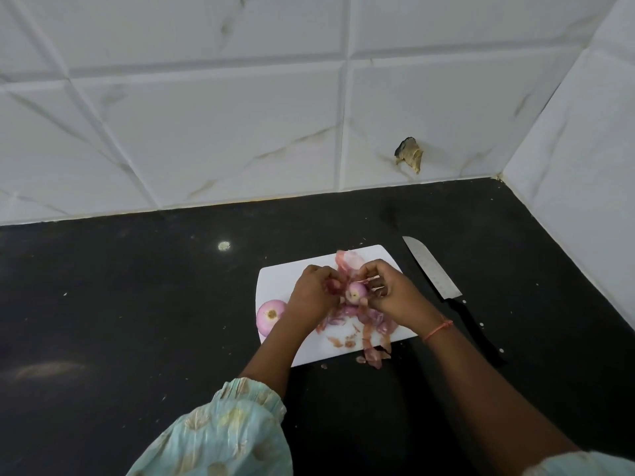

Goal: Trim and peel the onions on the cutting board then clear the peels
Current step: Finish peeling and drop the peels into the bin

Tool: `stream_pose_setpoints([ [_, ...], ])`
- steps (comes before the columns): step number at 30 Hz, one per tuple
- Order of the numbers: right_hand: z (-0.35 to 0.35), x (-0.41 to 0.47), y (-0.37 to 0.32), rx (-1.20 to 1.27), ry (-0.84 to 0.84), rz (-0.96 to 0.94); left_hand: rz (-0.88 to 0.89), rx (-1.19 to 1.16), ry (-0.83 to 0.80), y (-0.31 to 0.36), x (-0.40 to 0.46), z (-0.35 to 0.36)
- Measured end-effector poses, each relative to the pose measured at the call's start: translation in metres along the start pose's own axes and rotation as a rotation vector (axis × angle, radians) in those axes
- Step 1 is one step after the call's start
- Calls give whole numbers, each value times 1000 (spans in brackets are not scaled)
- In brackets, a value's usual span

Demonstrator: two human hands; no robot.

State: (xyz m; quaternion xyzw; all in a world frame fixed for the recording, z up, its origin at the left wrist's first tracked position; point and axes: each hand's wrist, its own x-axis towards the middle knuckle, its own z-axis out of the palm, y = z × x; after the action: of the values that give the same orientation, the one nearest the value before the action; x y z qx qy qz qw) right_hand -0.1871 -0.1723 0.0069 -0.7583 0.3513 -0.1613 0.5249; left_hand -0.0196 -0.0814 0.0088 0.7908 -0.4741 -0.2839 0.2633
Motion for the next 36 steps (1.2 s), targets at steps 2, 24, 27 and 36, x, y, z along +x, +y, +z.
stream_pose_setpoints([
  [2,0,-1,2,17,3,-5,-6,-7,5,-1,0,2],
  [24,16,-10,-31,-419,428,-296,139,262,-55,19,-14,-27],
  [27,11,-14,-42,-149,334,-266,200,15,-56,24,-18,-33],
  [36,18,-13,-49,-16,339,-237,239,-389,98,34,-26,-27],
])
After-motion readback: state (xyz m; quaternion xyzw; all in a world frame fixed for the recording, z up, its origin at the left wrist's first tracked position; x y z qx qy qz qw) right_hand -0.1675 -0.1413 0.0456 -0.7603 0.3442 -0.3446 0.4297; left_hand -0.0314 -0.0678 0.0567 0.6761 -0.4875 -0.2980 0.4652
